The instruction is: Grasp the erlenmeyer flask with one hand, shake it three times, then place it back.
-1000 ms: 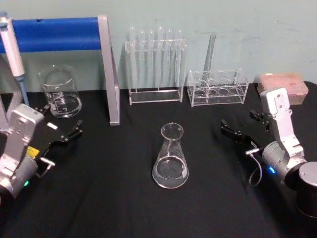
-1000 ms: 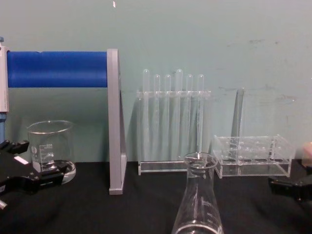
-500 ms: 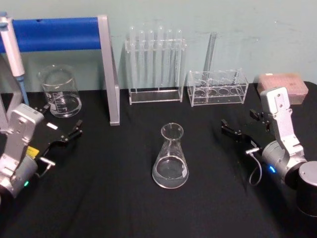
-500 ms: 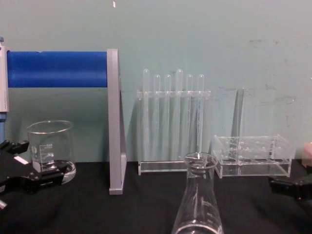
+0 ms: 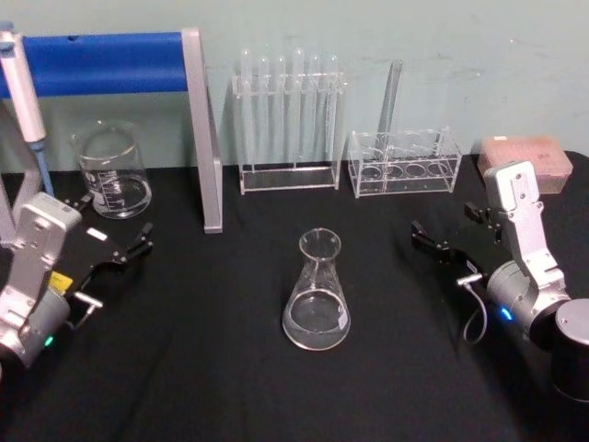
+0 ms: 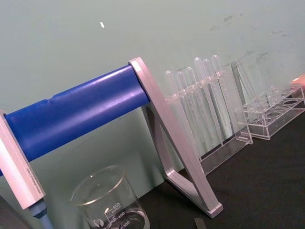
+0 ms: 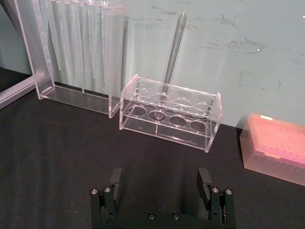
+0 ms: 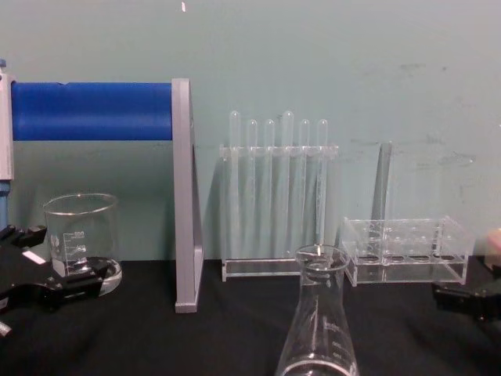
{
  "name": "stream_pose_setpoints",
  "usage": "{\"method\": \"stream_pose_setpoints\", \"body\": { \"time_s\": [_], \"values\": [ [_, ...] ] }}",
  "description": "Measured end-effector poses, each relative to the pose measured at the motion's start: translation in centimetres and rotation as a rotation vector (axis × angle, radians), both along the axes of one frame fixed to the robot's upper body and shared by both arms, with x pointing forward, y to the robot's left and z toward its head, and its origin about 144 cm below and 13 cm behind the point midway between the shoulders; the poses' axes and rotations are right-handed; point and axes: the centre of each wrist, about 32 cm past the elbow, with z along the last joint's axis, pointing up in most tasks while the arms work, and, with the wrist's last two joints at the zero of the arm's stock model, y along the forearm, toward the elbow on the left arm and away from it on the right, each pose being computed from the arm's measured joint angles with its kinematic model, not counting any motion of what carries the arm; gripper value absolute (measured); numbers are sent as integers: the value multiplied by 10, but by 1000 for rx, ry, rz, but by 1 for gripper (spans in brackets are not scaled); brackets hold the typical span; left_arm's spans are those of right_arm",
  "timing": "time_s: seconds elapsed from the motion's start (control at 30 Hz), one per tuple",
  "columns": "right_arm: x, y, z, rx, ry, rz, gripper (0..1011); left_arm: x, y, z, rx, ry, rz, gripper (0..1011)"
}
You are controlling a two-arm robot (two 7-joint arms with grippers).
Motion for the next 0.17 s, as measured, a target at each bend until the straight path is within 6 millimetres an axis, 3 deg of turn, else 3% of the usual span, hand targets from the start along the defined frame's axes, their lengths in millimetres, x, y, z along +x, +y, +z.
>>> {"method": "stream_pose_setpoints", "body": {
  "time_s": [0.17],
  "values": [
    [0,0,0,0,-1,0,1003,0,0,0,0,0,0,1001]
  ]
}}
